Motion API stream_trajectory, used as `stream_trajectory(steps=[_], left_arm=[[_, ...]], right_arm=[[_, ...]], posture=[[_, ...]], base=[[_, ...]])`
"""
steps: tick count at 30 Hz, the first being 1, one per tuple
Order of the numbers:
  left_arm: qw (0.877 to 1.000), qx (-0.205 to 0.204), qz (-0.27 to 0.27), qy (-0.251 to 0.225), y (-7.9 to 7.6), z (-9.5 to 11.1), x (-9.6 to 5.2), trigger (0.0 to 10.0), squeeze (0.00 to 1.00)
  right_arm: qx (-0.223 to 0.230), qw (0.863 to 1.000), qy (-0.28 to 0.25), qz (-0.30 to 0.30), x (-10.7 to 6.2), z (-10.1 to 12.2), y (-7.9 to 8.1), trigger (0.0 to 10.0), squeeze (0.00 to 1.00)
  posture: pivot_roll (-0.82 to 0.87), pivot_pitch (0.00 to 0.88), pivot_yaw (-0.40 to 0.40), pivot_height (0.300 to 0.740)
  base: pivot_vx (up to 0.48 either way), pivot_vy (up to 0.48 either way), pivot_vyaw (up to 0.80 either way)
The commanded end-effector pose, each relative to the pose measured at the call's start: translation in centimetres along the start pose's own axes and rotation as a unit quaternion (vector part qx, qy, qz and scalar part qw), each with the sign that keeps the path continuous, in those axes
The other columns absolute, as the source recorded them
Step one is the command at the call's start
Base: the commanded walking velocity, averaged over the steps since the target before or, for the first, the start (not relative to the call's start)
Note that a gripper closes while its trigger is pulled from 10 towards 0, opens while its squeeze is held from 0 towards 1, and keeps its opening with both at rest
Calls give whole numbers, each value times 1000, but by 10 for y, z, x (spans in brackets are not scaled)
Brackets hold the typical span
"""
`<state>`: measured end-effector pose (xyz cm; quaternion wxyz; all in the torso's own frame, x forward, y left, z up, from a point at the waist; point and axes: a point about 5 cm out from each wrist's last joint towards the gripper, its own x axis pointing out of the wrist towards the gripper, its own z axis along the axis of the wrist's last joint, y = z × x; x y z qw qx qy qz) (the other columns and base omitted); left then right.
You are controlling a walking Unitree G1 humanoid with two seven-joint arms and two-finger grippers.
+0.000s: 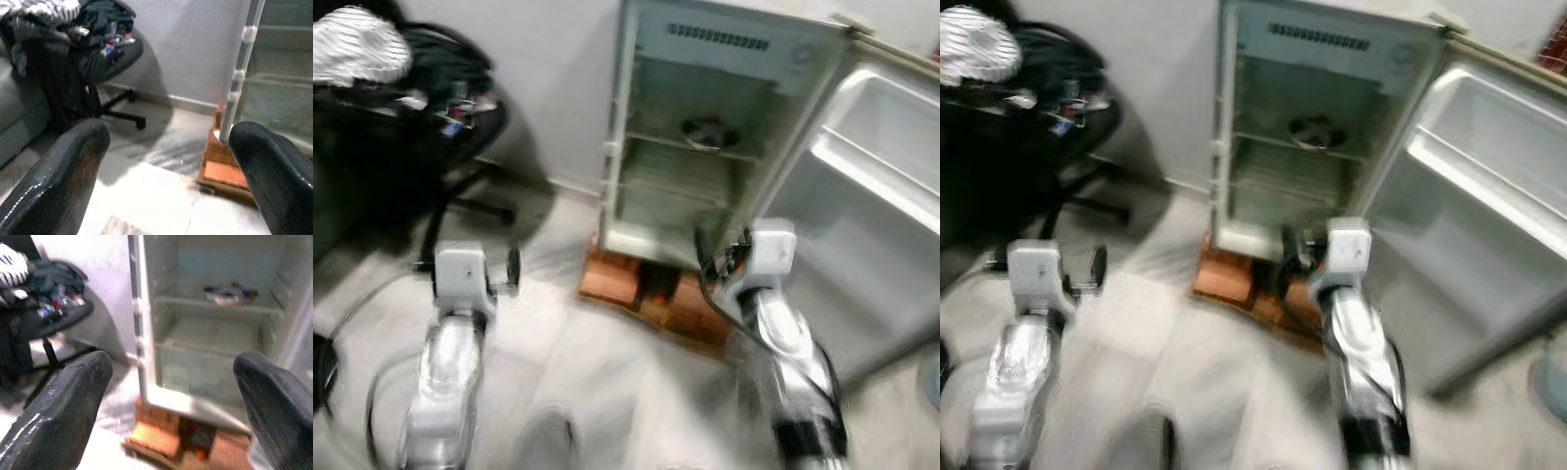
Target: Restocking fridge
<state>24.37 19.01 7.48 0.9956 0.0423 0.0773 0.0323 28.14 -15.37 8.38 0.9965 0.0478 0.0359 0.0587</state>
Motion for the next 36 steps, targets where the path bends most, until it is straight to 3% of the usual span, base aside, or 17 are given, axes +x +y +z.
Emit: stream_trajectory(steps=[1, 36], left_arm=[[1000, 4, -13, -14, -4, 9, 6, 10000, 0], [1000, 7, -22, -13, -4, 7, 6, 10000, 0]], right_arm=[[0, 1000, -22, -7, 7, 13, -3, 10000, 0], [-2, 1000, -25, -7, 7, 11, -3, 10000, 0]], posture=[[129, 49, -85, 740], [134, 43, -78, 740]], base=[[0, 0, 0], [0, -478, 0]])
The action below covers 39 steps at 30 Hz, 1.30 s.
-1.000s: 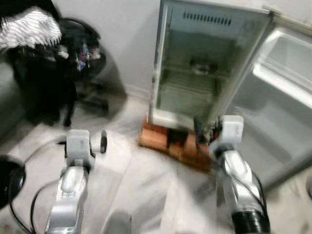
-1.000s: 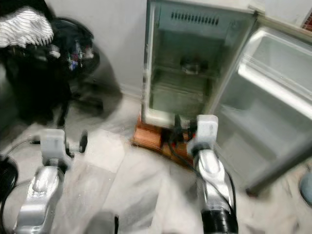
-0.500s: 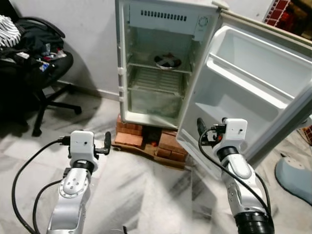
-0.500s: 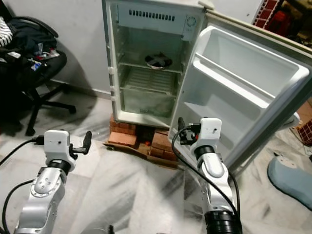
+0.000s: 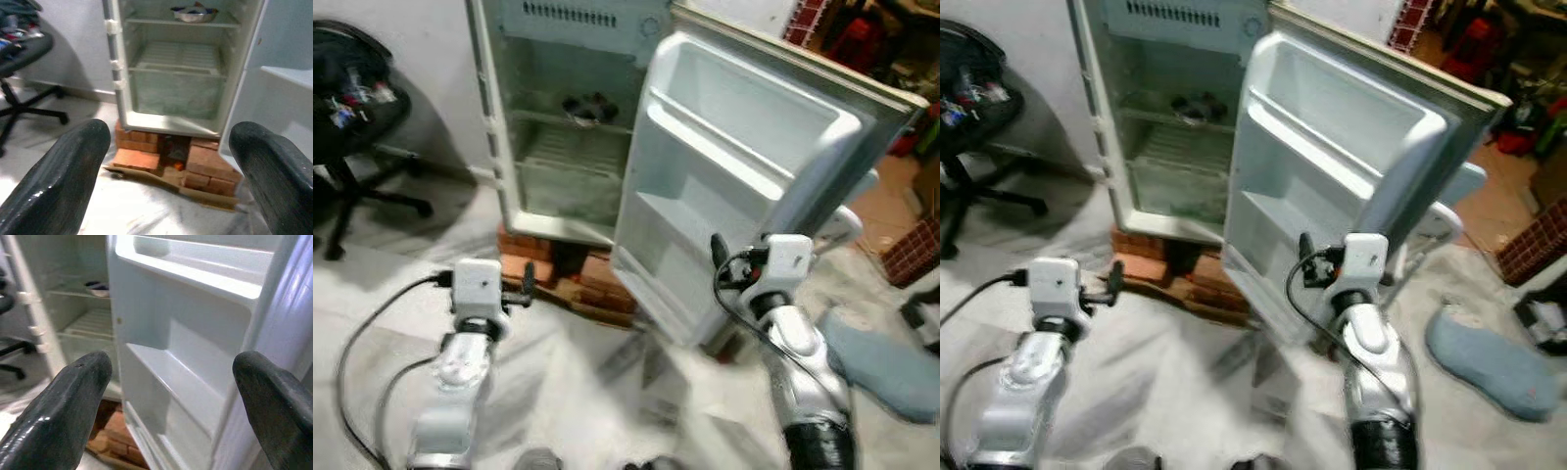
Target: Restocking fridge
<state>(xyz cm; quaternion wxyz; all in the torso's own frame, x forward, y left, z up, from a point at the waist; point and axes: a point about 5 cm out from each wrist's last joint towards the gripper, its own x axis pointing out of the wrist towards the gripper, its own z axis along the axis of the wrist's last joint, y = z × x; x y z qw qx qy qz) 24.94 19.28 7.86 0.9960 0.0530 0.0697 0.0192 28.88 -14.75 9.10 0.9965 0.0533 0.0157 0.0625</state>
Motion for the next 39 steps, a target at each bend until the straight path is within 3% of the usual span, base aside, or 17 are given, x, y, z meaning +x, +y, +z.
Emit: stream_trajectory(steps=[1, 2, 3, 4, 7, 13, 15, 24, 28, 34, 39], left_arm=[[1000, -5, -10, -5, -6, 3, 1, 10000, 0], [1000, -4, -11, -5, -6, 2, 1, 10000, 0], [1000, -1, -4, -3, -4, 1, 1, 10000, 0], [1000, 11, 8, 1, -1, 0, 1, 10000, 0], [999, 19, 33, 13, 7, -7, -3, 10000, 0], [999, 13, 44, 14, 11, -7, -4, 10000, 0], [999, -5, 36, 16, 10, -7, -4, 10000, 0], [999, 2, 42, 15, 10, -7, -5, 10000, 0], [999, 3, 45, 14, 10, -7, -5, 10000, 0], [998, -8, 62, 10, 13, -6, -3, 10000, 0], [998, 9, 62, 6, 15, -4, -4, 10000, 0]], right_arm=[[-7, 1000, -5, -12, 0, 4, -9, 10000, 0], [-6, 1000, -5, -13, 0, 4, -9, 10000, 0], [25, 998, 30, 58, 0, -4, -3, 10000, 0], [57, 984, 67, 153, -2, -12, 4, 10000, 0], [44, 989, 61, 127, 6, -10, -6, 10000, 0], [15, 997, 20, 79, 17, 4, -12, 10000, 0], [2, 998, 16, 60, 20, 5, -15, 10000, 0], [2, 1000, -9, 8, 22, 10, -25, 10000, 0], [4, 1000, -15, -11, 25, 13, -29, 10000, 0], [22, 999, -40, -10, 43, 29, -22, 10000, 0], [17, 998, -56, 3, 58, 42, -12, 10000, 0]], posture=[[134, 43, -78, 740], [134, 42, -77, 740], [131, 55, -77, 740], [131, 56, -76, 740], [132, 58, -77, 740], [140, 57, -80, 740], [141, 56, -81, 740], [139, 54, -79, 740], [140, 52, -79, 740], [143, 54, -78, 740], [158, 52, -81, 740]], base=[[0, -480, 0], [0, -480, 0], [0, 0, 0], [0, 0, 0], [0, 0, 0], [0, 0, 336], [0, -187, 656], [0, -421, 0], [0, 0, 0], [0, 0, 0], [0, 0, 0]])
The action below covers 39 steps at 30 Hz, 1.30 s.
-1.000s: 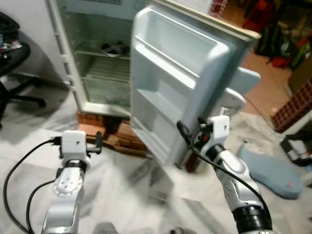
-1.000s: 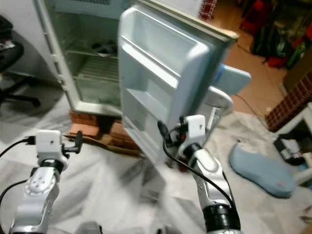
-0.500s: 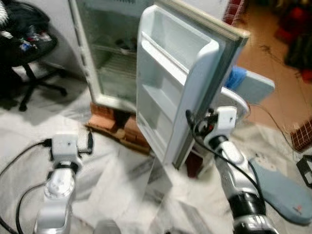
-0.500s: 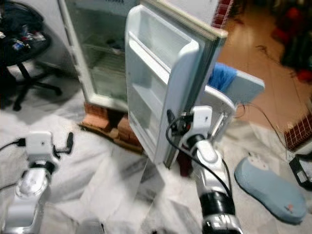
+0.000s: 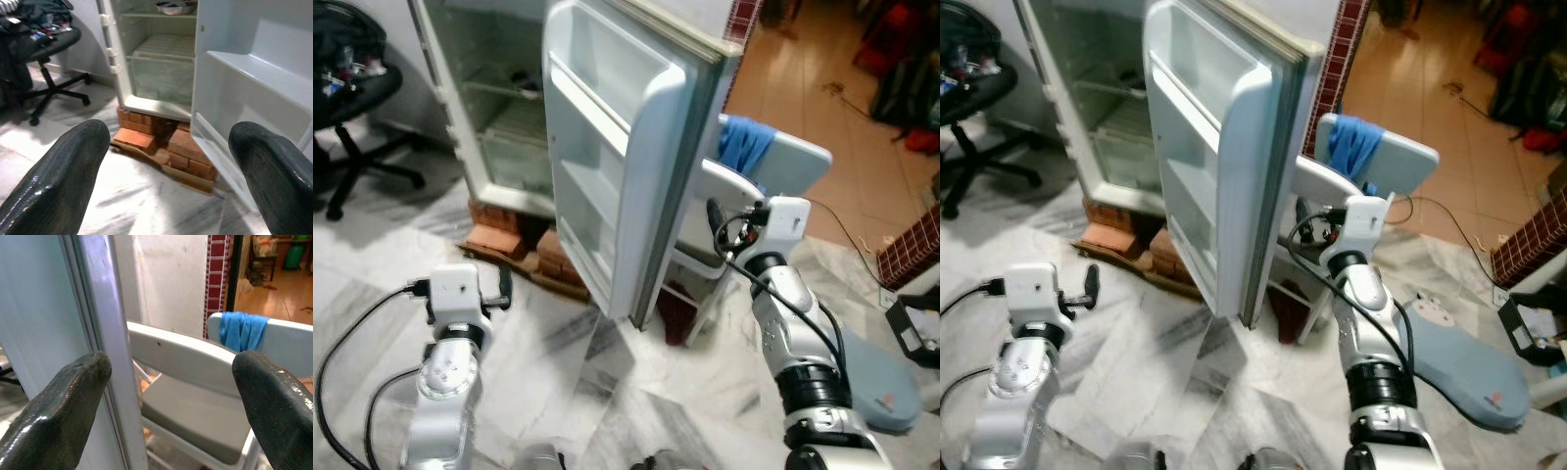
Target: Restocking fridge
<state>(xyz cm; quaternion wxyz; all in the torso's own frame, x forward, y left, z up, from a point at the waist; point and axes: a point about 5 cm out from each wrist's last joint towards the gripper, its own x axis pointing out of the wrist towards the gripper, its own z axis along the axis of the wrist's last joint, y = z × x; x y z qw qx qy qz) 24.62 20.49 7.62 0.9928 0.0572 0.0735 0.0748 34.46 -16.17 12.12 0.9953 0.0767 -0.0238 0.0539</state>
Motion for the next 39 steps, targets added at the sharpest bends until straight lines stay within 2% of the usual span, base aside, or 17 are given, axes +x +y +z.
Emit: stream_trajectory(steps=[1, 7, 18, 26, 29, 30, 31, 33, 34, 35, 37, 38, 39], left_arm=[[1000, 6, 5, -7, 5, 1, -2, 10000, 0], [1000, 3, 13, -7, 11, 0, -4, 10000, 0], [1000, 0, 1, -4, 6, -1, -5, 10000, 0], [1000, -9, 5, 1, 5, -5, -10, 10000, 0], [1000, -13, 5, 9, 5, -9, -15, 10000, 0], [1000, -16, 4, 11, 4, -10, -17, 10000, 0], [1000, -18, 0, 12, 2, -11, -18, 10000, 0], [1000, -19, -6, 14, 1, -13, -19, 10000, 0], [1000, -18, -7, 15, 2, -15, -20, 10000, 0], [1000, -16, -6, 17, 3, -17, -22, 10000, 0], [1000, -14, -2, 19, 7, -20, -25, 10000, 0], [1000, -13, 1, 20, 9, -20, -26, 10000, 0], [1000, -11, 4, 21, 11, -21, -27, 10000, 0]], right_arm=[[1, 1000, -20, 11, 9, 11, 7, 10000, 0], [-3, 1000, -19, 17, 7, 7, 8, 10000, 0], [-10, 1000, -26, 6, 4, 4, 6, 10000, 0], [-10, 999, -30, 13, 8, 9, 6, 10000, 0], [14, 998, -30, 45, 11, 11, 12, 10000, 0], [50, 995, -24, 83, 13, 12, 20, 10000, 0], [100, 985, -23, 139, 13, 16, 33, 10000, 0], [164, 961, -29, 223, 10, 24, 51, 10000, 0], [215, 932, -38, 289, 4, 35, 65, 10000, 0], [260, 893, -47, 363, -7, 50, 79, 10000, 0], [307, 821, -57, 478, -32, 73, 99, 10000, 0], [313, 799, -59, 509, -41, 79, 104, 10000, 0], [316, 786, -59, 529, -47, 83, 107, 10000, 0]], posture=[[163, 51, -83, 740], [167, 48, -87, 740], [158, 49, -78, 740], [165, 54, -81, 740], [169, 56, -83, 740], [170, 57, -82, 740], [173, 57, -83, 740], [176, 56, -84, 740], [176, 56, -84, 740], [178, 56, -87, 740], [183, 57, -92, 740], [183, 57, -92, 740], [188, 58, -95, 740]], base=[[274, 0, 0], [365, 0, 0], [363, 0, 0], [0, 0, 0], [0, 0, 0], [0, 0, 0], [0, 0, 0], [0, 0, 0], [0, 0, 0], [0, 0, 0], [0, 0, 0], [0, 0, 0], [0, 0, 0]])
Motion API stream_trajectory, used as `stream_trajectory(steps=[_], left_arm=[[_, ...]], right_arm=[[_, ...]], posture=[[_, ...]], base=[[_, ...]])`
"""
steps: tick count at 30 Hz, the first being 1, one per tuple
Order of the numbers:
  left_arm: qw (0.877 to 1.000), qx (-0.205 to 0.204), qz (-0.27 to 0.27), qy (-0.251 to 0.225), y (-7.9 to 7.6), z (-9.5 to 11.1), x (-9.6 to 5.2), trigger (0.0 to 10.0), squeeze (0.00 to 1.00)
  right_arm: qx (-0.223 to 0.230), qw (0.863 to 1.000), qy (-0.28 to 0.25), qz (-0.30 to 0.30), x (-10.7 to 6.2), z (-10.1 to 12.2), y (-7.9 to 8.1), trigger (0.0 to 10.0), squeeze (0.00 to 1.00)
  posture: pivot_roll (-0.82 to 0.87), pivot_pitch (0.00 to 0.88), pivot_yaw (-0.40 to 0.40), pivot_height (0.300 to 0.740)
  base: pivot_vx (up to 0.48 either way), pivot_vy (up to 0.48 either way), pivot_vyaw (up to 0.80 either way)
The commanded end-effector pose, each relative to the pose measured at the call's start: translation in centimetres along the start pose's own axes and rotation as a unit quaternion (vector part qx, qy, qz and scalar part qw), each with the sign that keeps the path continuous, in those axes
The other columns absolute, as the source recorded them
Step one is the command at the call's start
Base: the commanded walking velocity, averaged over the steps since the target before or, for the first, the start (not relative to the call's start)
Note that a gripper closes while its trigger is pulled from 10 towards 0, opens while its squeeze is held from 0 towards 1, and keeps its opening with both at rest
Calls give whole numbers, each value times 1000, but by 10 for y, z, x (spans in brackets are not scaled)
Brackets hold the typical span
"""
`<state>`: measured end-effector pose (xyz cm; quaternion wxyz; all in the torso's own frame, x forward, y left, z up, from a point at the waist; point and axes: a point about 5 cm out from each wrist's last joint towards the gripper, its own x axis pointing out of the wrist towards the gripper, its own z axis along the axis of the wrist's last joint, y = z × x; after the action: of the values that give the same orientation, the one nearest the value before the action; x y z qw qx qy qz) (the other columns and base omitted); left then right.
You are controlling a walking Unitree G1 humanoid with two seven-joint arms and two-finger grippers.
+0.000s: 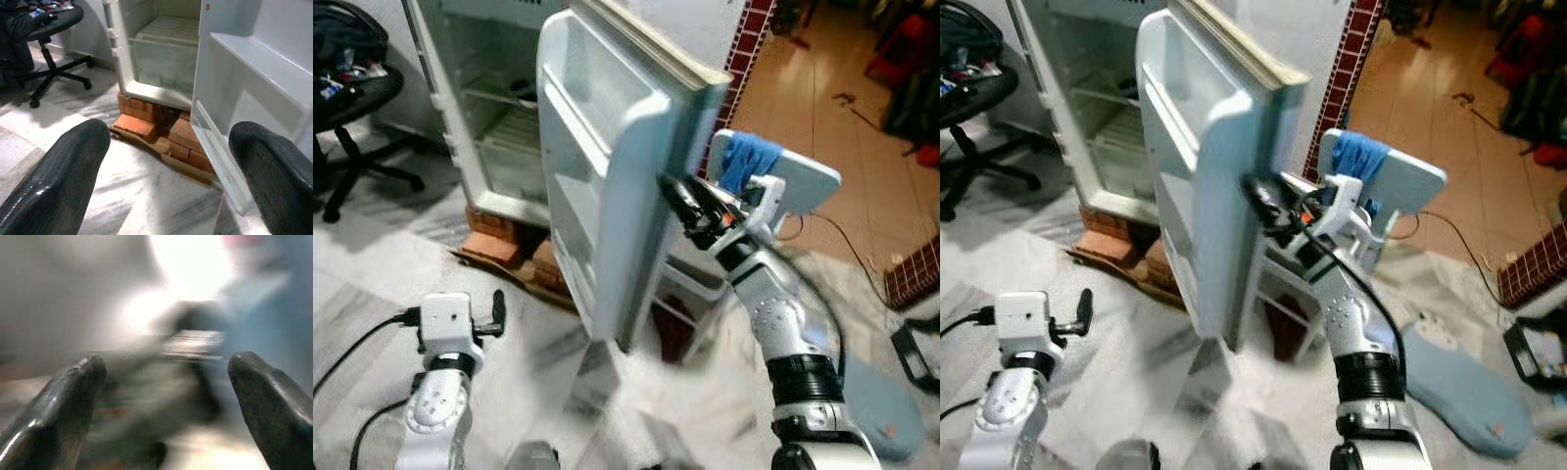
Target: Restocking fridge
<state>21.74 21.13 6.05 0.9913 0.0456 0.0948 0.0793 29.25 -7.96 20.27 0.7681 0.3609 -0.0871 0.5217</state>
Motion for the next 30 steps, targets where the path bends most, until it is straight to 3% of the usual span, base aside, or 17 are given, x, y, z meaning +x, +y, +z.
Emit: stream_trajectory(steps=[1, 4, 8, 9, 12, 14, 16, 17, 20, 21, 22, 24, 25, 27, 28, 29, 30], left_arm=[[1000, 0, 7, 0, 6, -2, -3, 10000, 0], [1000, -1, 13, 1, 8, -3, -5, 10000, 0], [1000, 2, 11, 3, 8, -5, -6, 10000, 0], [1000, 2, 11, 3, 8, -5, -6, 10000, 0], [1000, 25, 0, -3, 6, -4, -4, 10000, 0], [1000, 30, -2, -4, 5, -4, -1, 10000, 0], [1000, 30, 3, 0, 7, -5, -1, 10000, 0], [999, 35, 8, 9, 8, -8, -1, 10000, 0], [999, 34, 21, 18, 11, -11, 0, 10000, 0], [999, 34, 21, 18, 11, -11, 0, 10000, 0], [999, 35, 22, 16, 12, -10, 1, 10000, 0], [998, 41, 34, 18, 17, -11, 2, 10000, 0], [998, 41, 34, 18, 17, -11, 2, 10000, 0], [998, 41, 42, 23, 19, -12, 2, 10000, 0], [998, 40, 46, 26, 20, -14, 2, 10000, 0], [998, 40, 46, 26, 20, -14, 2, 10000, 0], [998, 37, 47, 27, 20, -14, 3, 10000, 0]], right_arm=[[24, 996, 10, 87, 5, 3, 26, 10000, 0], [30, 996, 28, 85, -1, 0, 27, 10000, 0], [29, 996, 86, 27, -27, -14, 16, 10000, 0], [29, 996, 86, 27, -27, -14, 16, 10000, 0], [-8, 984, 173, -33, -53, -31, 6, 10000, 0], [-97, 961, 234, -111, -66, -42, -15, 10000, 0], [-180, 935, 249, -176, -69, -42, -35, 10000, 0], [-203, 915, 240, -252, -68, -37, -53, 10000, 0], [-242, 895, 195, -319, -61, -20, -69, 10000, 0], [-242, 895, 195, -319, -61, -20, -69, 10000, 0], [-247, 881, 179, -361, -56, -14, -77, 10000, 0], [-270, 871, 153, -381, -37, -10, -85, 10000, 0], [-270, 871, 153, -381, -37, -10, -85, 10000, 0], [-269, 873, 133, -385, -13, -14, -88, 10000, 0], [-267, 876, 130, -380, 7, -19, -85, 10000, 0], [-267, 876, 130, -380, 7, -19, -85, 10000, 0], [-268, 880, 133, -368, 23, -24, -82, 10000, 0]], posture=[[190, 58, -97, 740], [189, 57, -98, 740], [181, 54, -95, 740], [181, 54, -95, 740], [173, 52, -93, 740], [168, 51, -91, 740], [165, 51, -89, 740], [167, 50, -90, 740], [175, 50, -88, 740], [175, 50, -88, 740], [179, 48, -89, 740], [182, 47, -88, 740], [182, 47, -88, 740], [193, 43, -92, 740], [193, 43, -92, 740], [193, 43, -92, 740], [204, 38, -96, 740]], base=[[0, 0, 0], [0, 0, 0], [0, 0, 0], [0, 0, 0], [0, 0, 0], [0, 0, 0], [0, 0, 0], [0, 0, 0], [0, 0, 0], [0, 0, 0], [0, 0, 0], [0, 0, 0], [0, 0, 0], [0, 0, 0], [0, 0, 0], [0, 0, 0], [0, 0, 0]])
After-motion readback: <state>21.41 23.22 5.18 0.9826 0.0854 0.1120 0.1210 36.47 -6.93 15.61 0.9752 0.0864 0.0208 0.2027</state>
